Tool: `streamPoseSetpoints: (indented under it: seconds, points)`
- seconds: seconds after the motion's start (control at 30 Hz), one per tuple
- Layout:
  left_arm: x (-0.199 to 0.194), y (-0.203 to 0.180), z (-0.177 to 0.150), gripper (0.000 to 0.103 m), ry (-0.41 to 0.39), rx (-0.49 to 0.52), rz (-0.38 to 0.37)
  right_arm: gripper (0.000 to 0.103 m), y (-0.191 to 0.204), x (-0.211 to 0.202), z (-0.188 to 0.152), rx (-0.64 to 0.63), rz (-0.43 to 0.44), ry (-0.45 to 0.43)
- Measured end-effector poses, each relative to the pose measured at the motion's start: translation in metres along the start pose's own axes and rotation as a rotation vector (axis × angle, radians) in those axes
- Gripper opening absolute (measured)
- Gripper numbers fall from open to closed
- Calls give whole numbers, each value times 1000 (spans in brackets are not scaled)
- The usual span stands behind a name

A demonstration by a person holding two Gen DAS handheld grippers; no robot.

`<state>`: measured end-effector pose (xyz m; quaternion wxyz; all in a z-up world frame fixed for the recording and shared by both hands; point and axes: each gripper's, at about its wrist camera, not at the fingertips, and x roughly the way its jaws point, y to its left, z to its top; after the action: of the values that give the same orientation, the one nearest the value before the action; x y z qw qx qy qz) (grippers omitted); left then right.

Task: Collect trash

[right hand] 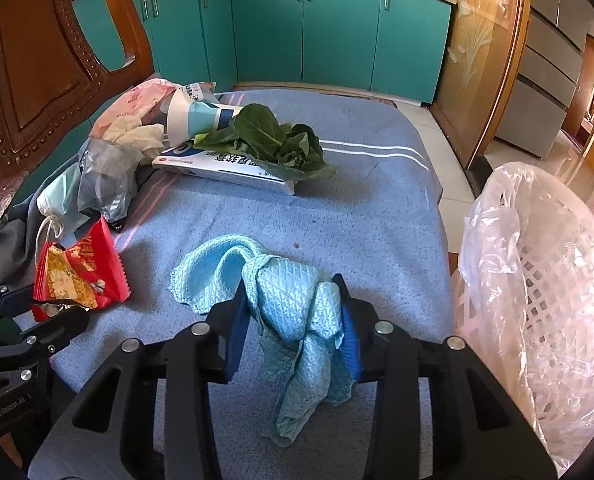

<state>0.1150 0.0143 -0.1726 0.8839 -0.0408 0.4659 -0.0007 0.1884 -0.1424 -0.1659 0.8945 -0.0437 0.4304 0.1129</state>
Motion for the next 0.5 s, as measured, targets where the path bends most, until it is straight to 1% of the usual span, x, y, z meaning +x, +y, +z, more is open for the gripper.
streamPoseSetpoints:
  seconds: [0.17, 0.2, 0.23, 0.3, 0.4, 0.5]
  points:
    - [-3, -1, -2, 52, 0, 3, -18, 40, -3, 2, -1, 20, 6, 13]
    - [-3, -1, -2, 55, 2, 1, -25, 40, -3, 2, -1, 23, 6, 15]
    - [-4, -1, -3, 60, 5, -2, -34, 40, -4, 2, -1, 24, 7, 16]
    - [-6, -1, -4, 66, 3, -2, -42, 40, -3, 2, -1, 25, 8, 16]
    - [-8, 0, -4, 77, -6, -4, -22, 40, -3, 2, -1, 26, 9, 17]
    - [-8, 4, -4, 78, -7, -23, -19, 40, -4, 2, -2, 26, 10, 16]
